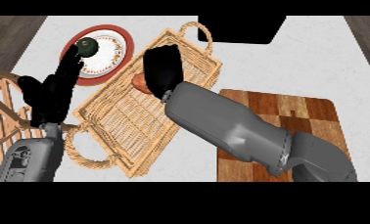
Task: Pick the sweet potato from the cutting board and place it in the basket
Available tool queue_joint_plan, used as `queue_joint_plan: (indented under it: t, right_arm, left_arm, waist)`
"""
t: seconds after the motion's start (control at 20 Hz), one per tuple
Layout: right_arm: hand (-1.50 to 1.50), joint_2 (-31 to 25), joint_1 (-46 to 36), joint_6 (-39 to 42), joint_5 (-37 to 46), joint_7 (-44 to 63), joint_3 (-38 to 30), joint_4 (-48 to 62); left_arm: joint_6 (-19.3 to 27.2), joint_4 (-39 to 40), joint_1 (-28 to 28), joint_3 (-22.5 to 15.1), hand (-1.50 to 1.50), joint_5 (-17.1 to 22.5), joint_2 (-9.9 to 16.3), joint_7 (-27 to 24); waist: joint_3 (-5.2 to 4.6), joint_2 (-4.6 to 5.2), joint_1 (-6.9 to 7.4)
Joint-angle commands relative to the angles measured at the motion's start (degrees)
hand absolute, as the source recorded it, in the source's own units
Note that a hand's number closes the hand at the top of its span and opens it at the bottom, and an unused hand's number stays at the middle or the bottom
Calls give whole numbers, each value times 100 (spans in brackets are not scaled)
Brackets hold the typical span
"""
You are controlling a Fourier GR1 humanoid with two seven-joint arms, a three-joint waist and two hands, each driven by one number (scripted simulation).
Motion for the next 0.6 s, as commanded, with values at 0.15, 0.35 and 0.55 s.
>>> queue_joint_plan:
  t: [0.15,0.35,0.55]
  right_arm:
    - [150,0,121,239,-287,-198,18,36]
    - [150,1,127,44,-405,-230,-85,263]
    - [150,1,352,241,-635,-152,-39,202]
  left_arm:
    - [136,285,-154,-28,0,-116,-166,-67]
    - [-99,-77,-130,78,0,27,92,195]
    - [-29,50,-126,54,0,9,-65,42]
  waist:
    - [-1,1,-32]
    - [0,8,63]
    - [0,10,27]
